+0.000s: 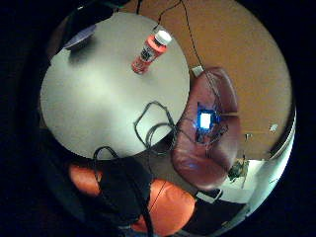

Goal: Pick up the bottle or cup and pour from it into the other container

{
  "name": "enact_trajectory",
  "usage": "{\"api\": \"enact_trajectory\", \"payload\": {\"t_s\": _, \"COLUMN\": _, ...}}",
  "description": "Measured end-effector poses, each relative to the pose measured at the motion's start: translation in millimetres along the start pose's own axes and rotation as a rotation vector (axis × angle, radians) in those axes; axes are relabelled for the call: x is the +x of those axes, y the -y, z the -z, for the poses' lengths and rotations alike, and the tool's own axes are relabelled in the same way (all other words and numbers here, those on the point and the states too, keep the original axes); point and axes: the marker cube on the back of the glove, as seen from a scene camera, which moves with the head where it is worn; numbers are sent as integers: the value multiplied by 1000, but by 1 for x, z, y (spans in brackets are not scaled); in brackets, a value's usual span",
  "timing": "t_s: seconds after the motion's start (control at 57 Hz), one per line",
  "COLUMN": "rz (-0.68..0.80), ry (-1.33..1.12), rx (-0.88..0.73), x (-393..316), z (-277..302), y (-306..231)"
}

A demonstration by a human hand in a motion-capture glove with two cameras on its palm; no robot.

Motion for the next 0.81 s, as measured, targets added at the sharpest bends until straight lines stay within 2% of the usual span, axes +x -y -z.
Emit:
{"api": "enact_trajectory", "payload": {"t_s": 0.263, "rz": 35, "ry": -16, "rx": -5, "x": -30, "z": 14, "y": 37}}
{"api": "enact_trajectory", "payload": {"t_s": 0.807, "rz": 44, "ry": -42, "rx": -11, "x": -35, "z": 22, "y": 114}}
